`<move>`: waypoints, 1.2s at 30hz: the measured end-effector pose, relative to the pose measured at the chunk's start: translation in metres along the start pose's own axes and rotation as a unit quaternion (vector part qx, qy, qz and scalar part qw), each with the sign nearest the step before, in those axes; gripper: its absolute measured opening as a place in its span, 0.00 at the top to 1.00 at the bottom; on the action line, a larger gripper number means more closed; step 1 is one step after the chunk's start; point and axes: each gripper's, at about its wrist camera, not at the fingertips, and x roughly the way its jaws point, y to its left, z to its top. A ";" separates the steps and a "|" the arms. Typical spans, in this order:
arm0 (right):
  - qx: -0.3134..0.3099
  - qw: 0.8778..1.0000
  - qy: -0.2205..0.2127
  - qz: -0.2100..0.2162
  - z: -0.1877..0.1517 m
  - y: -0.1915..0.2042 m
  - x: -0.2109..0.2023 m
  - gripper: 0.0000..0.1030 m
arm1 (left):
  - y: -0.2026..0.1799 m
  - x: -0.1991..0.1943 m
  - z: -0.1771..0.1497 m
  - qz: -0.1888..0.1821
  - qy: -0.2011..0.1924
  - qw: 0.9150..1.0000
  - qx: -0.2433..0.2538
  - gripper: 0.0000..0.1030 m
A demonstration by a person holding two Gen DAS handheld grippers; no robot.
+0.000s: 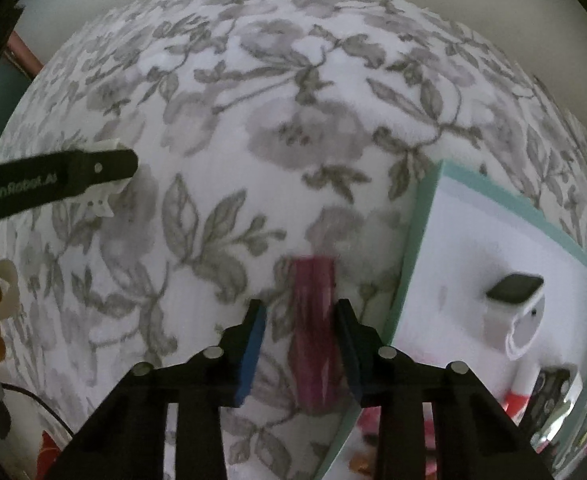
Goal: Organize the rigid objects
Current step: 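Grasp the white plastic clip with the left tool while the right grasps the magenta lighter, then carry the white clip and magenta lighter over the tray with both tools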
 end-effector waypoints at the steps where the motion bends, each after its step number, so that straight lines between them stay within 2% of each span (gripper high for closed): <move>1: 0.003 1.000 -0.001 -0.001 -0.003 0.001 -0.001 0.66 | -0.001 -0.001 -0.002 0.002 0.001 1.000 0.002 0.50; 6: 0.034 0.999 -0.012 0.005 -0.032 0.004 -0.009 0.79 | -0.015 -0.005 -0.019 0.029 0.010 0.999 0.019 0.50; 11: 0.060 0.998 -0.016 0.026 -0.061 0.001 -0.016 0.80 | -0.035 -0.010 -0.038 0.049 0.012 0.998 0.039 0.50; 14: 0.073 0.996 -0.021 0.046 -0.070 -0.005 -0.023 0.80 | -0.047 -0.013 -0.049 0.038 0.016 0.998 0.044 0.50; 17: 0.078 0.994 -0.037 0.061 -0.083 -0.011 -0.041 0.80 | -0.055 -0.017 -0.060 0.043 0.015 0.998 0.046 0.50; 21: 0.091 0.991 -0.059 0.081 -0.090 -0.021 -0.065 0.80 | -0.058 -0.035 -0.070 0.048 -0.006 0.998 0.038 0.50; 25: 0.108 0.985 -0.084 0.101 -0.104 -0.046 -0.093 0.80 | -0.056 -0.056 -0.069 0.032 -0.029 0.999 0.028 0.50; 30: 0.116 0.981 -0.109 0.109 -0.091 -0.049 -0.106 0.80 | -0.070 -0.087 -0.075 0.006 -0.067 0.998 0.020 0.50; 36: 0.142 0.975 -0.128 0.109 -0.084 -0.062 -0.104 0.80 | -0.092 -0.101 -0.072 0.001 -0.093 0.995 0.033 0.50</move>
